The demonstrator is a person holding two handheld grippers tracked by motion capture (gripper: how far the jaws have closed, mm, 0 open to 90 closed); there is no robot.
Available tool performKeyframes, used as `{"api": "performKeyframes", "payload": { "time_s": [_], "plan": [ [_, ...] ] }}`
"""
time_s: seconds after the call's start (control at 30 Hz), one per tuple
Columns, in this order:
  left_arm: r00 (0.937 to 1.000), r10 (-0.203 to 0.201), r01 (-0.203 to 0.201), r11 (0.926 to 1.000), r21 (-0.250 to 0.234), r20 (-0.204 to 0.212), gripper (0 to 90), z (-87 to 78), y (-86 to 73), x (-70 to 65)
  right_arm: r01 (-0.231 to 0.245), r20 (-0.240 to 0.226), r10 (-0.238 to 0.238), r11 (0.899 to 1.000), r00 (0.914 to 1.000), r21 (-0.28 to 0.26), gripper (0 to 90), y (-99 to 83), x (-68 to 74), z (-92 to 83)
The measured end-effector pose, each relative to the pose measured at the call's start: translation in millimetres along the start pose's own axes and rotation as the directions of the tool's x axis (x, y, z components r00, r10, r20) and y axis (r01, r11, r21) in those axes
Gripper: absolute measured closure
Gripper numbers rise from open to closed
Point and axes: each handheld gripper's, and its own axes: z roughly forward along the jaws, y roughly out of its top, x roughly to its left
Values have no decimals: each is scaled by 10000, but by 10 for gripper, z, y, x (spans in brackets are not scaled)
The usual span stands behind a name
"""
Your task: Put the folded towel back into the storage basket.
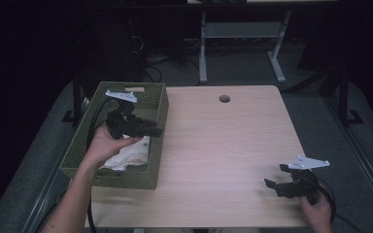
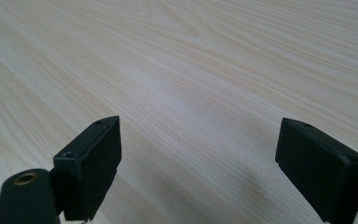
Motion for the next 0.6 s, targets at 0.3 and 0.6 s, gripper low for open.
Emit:
{"api": "performKeyframes", "payload": {
  "time_s": [0.3, 0.6],
  "plan": [
    [9995, 244, -245, 9997, 22, 205, 467, 177, 47, -123, 9, 9, -9, 10000, 10000, -4, 139, 0, 1, 0],
    [9995, 262, -264, 9996, 66, 196, 461, 325, 104, -237, -46, 27, 46, 10000, 10000, -48, 139, -3, -15, -14]
  ]
}}
